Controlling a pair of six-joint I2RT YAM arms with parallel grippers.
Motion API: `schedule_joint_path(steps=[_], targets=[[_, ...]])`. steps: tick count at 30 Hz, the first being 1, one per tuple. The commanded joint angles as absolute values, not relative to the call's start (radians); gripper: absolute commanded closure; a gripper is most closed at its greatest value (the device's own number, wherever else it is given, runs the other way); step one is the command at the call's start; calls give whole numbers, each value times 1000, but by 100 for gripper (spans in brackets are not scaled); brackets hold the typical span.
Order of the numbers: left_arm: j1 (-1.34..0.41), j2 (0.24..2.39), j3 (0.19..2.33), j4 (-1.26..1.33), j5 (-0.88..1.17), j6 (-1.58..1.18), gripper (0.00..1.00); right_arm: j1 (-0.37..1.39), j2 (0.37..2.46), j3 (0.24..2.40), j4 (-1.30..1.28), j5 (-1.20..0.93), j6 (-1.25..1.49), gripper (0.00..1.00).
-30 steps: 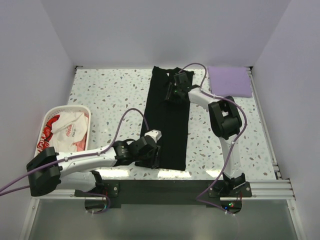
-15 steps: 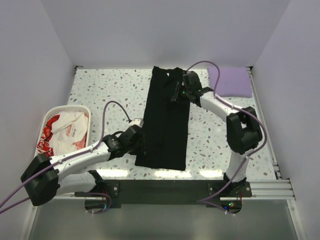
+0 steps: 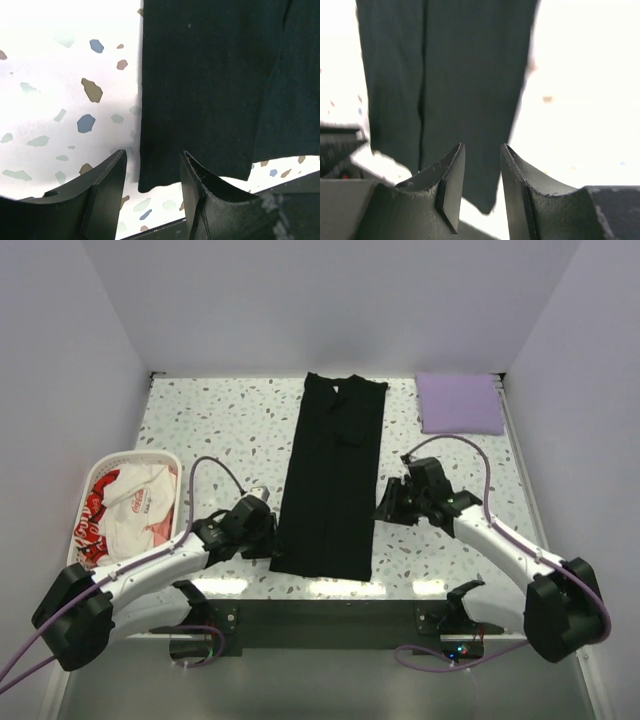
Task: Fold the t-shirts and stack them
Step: Fold the tshirt
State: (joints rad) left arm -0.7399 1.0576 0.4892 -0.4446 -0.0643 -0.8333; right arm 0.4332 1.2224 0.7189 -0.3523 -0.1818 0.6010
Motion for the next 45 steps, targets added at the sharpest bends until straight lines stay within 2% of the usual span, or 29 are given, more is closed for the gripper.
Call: schedule_joint_path(steps=[1, 9, 18, 25, 36, 39, 45], targets=[[-732, 1031, 471, -440, -12, -824, 48, 440, 1097, 590, -434, -310, 658, 61], [-733, 1039, 434, -431, -5, -856, 52, 486, 916, 404, -482, -368, 745, 61], [-733, 1042, 370, -368, 25, -882, 55, 616, 925, 311, -359, -353, 882, 61], [-733, 1017, 341, -373, 25, -896, 59, 638, 925, 264, -304, -337, 945, 62], [-733, 1017, 287, -311, 64, -913, 78, 650, 923, 176, -170, -328, 1057, 63], [-738, 1016, 276, -293, 83, -919, 85, 652, 917, 144, -140, -331, 1078, 65], [-793, 991, 255, -268, 86, -963, 95, 650, 853, 126, -204, -322, 1071, 86]])
